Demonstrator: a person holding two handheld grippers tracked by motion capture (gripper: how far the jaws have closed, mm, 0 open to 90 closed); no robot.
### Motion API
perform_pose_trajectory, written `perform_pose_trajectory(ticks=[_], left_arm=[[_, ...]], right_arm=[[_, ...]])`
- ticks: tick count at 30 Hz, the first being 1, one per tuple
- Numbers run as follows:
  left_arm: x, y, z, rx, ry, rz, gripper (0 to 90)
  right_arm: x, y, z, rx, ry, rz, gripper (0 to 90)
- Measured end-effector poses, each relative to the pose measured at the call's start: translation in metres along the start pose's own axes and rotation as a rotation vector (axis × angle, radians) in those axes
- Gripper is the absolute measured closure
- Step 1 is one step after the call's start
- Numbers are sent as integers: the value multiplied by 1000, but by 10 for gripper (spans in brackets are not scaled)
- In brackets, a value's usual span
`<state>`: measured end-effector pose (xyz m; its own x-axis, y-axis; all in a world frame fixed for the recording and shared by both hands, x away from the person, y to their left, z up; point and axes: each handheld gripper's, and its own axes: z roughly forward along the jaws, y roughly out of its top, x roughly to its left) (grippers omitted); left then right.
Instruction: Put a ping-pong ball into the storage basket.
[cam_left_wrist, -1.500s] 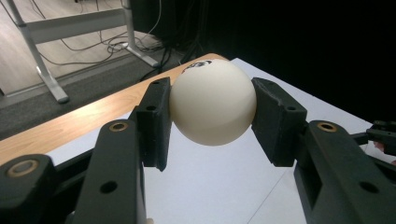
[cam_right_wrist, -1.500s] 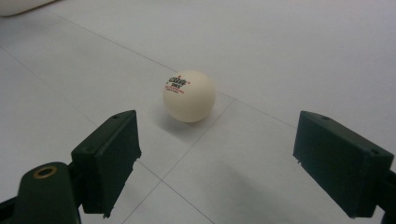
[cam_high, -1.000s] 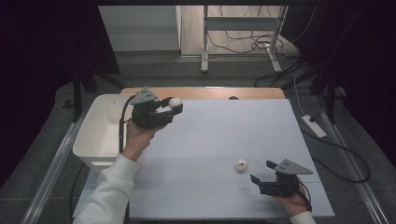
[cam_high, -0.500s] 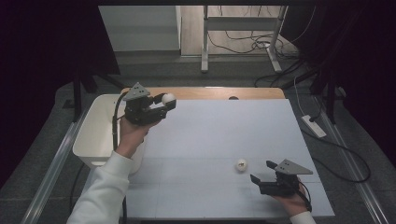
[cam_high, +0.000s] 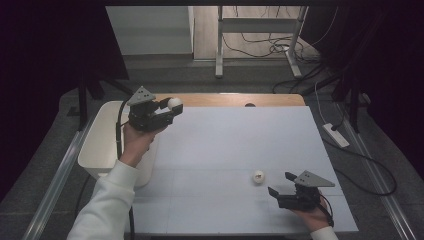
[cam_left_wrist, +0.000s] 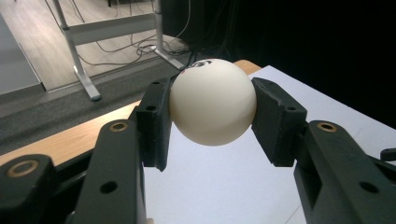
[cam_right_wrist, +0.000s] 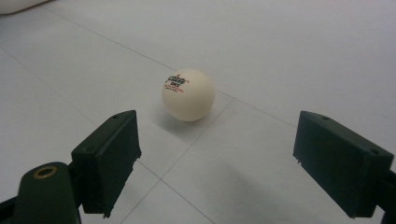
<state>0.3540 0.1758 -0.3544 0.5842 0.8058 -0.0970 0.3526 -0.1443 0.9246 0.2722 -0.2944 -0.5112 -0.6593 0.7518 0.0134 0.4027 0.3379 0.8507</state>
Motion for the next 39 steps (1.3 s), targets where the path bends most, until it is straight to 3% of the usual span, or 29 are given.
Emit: perform_pose_trajectory(ticks=[39], left_arm=[[41, -2, -18, -2, 80, -73, 509]], right_arm=[[0, 0, 0, 3, -2, -4, 141]])
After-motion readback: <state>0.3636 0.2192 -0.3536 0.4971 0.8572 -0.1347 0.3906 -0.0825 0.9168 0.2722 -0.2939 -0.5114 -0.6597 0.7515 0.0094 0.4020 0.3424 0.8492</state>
